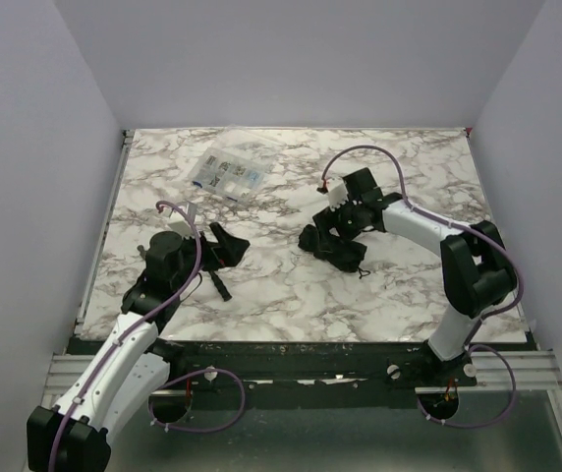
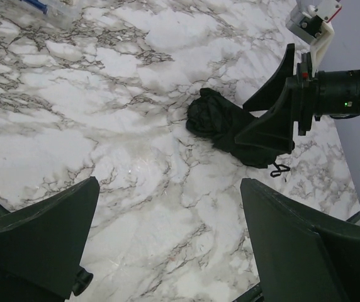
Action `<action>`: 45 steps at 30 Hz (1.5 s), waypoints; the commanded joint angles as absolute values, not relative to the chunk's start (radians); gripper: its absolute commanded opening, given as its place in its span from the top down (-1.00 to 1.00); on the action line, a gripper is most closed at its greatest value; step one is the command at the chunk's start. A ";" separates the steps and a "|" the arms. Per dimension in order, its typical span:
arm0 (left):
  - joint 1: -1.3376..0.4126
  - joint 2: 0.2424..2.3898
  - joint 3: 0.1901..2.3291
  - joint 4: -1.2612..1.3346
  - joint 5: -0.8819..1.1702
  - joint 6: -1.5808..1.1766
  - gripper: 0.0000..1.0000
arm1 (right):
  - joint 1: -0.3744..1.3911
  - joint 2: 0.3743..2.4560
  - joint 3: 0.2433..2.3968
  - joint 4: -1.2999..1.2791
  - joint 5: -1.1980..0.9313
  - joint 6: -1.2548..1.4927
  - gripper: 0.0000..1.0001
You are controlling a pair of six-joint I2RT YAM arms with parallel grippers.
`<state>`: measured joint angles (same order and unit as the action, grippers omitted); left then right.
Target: Put away the umbrella
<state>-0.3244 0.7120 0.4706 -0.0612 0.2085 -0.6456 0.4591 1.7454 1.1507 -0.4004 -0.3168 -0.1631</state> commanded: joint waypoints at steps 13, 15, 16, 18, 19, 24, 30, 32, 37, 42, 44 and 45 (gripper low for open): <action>-0.313 0.635 0.439 -0.127 0.156 -0.706 -0.97 | 0.403 1.833 1.184 -0.186 -0.011 0.384 0.14; -0.313 0.626 0.435 -0.130 0.158 -0.718 -0.97 | 0.361 1.878 1.225 -0.229 -0.006 0.546 0.14; -0.313 0.624 0.431 -0.127 0.157 -0.729 -0.97 | 0.348 1.896 1.240 -0.250 -0.006 0.601 0.14; -0.313 0.624 0.427 -0.116 0.163 -0.744 -0.97 | 0.337 1.923 1.253 -0.264 -0.054 0.693 0.11; -0.313 0.627 0.424 -0.110 0.166 -0.752 -0.97 | 0.332 1.934 1.251 -0.259 -0.110 0.721 0.07; -0.313 0.635 0.424 -0.089 0.183 -0.769 -0.97 | 0.331 1.914 1.241 -0.201 -0.248 0.610 -0.56; -0.303 0.630 0.411 0.006 0.263 -0.768 -0.97 | 0.256 1.730 1.160 -0.245 -0.192 0.344 -0.99; -0.280 0.636 0.392 0.085 0.335 -0.785 -0.97 | 0.208 1.676 1.152 -0.303 -0.225 0.239 -0.99; -0.199 0.671 0.449 0.019 0.401 -0.747 -0.97 | 0.079 1.582 1.204 -0.486 -0.312 0.030 -0.99; -0.073 0.672 0.617 -0.243 0.412 -0.641 -0.97 | 0.005 1.453 1.212 -0.539 -0.402 -0.018 -0.92; -0.029 0.678 0.699 -0.327 0.418 -0.593 -0.97 | 0.005 1.408 1.204 -0.528 -0.384 -0.010 -0.94; -0.016 0.683 0.734 -0.366 0.419 -0.564 -0.97 | 0.005 1.392 1.201 -0.519 -0.366 -0.003 -0.97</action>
<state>-0.0914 0.6811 0.5644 -0.1703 0.3683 -0.6884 0.0048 1.4750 1.1919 -0.4759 -0.3241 0.0513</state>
